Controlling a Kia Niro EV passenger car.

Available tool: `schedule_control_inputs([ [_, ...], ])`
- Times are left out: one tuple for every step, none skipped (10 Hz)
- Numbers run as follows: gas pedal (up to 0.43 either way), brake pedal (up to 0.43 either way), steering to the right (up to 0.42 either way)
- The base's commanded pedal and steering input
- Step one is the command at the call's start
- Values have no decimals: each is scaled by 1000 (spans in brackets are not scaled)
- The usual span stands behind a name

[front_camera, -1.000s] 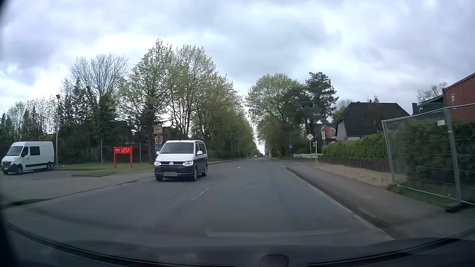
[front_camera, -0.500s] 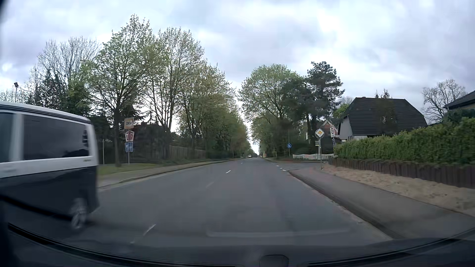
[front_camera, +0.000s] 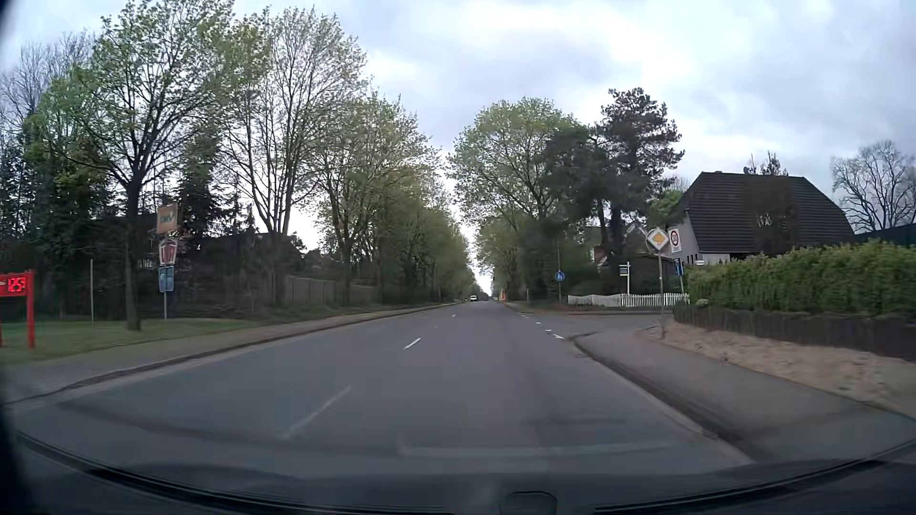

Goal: Follow the waypoints while adhering to traffic rules and regulations

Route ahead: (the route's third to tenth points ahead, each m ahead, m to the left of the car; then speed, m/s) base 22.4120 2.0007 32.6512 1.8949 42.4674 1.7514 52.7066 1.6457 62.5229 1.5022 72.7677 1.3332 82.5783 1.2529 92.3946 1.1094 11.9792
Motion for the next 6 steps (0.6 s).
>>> schedule_control_inputs([
  [197,0,3],
  [197,0,3],
  [197,0,2],
  [197,0,1],
  [197,0,0],
  [197,0,-2],
])
